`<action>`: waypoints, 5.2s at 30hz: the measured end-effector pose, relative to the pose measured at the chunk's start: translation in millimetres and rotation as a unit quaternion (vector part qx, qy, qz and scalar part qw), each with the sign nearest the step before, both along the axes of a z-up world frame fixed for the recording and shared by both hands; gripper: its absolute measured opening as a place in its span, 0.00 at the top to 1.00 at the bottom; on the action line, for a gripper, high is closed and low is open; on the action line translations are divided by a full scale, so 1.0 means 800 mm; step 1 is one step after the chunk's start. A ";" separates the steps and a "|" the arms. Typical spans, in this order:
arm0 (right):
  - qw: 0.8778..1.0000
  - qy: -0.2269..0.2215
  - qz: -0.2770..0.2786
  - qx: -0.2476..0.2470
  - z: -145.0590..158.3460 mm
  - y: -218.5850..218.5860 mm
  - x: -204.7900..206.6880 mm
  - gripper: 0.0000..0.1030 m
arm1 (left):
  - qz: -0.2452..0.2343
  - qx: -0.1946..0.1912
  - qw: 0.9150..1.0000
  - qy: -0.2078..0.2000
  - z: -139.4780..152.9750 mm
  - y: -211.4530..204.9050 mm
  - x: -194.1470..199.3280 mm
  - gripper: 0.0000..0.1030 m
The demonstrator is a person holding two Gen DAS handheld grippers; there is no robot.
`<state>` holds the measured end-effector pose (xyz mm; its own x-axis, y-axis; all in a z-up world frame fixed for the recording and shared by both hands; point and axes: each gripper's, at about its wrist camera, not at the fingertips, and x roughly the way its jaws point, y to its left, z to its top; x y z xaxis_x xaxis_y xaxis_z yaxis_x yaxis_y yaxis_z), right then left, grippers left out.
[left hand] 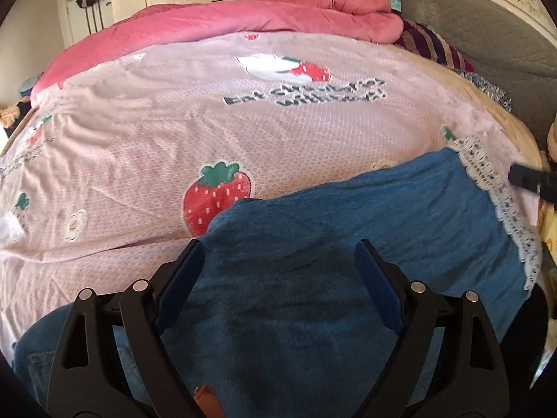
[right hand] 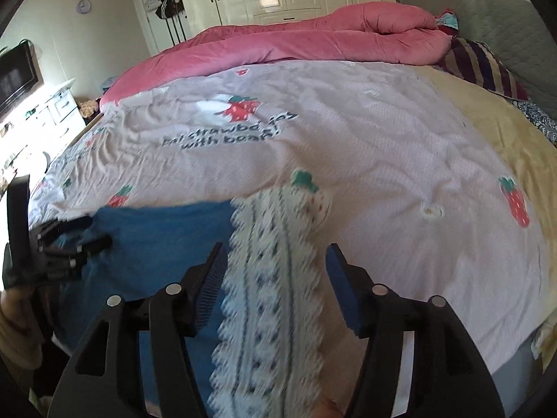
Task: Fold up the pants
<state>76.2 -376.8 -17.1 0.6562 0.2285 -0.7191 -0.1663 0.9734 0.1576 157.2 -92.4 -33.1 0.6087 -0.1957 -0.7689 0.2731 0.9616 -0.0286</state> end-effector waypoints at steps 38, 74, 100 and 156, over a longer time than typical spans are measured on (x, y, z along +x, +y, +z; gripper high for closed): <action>0.995 0.075 0.000 0.060 -0.011 -0.031 -0.027 0.10 | -0.141 -0.015 0.990 -0.006 0.025 -0.108 -0.169 0.09; 0.970 0.142 0.129 0.149 -0.028 -0.005 0.041 0.76 | -0.224 0.006 0.974 -0.023 -0.017 -0.253 -0.153 0.17; 0.960 0.125 0.169 0.186 0.024 0.111 0.044 0.80 | -0.140 -0.108 0.984 -0.020 0.023 -0.124 -0.174 0.85; 0.962 0.098 0.248 -0.058 -0.008 0.327 0.114 0.83 | -0.022 -0.080 0.996 0.018 0.016 0.036 -0.199 0.59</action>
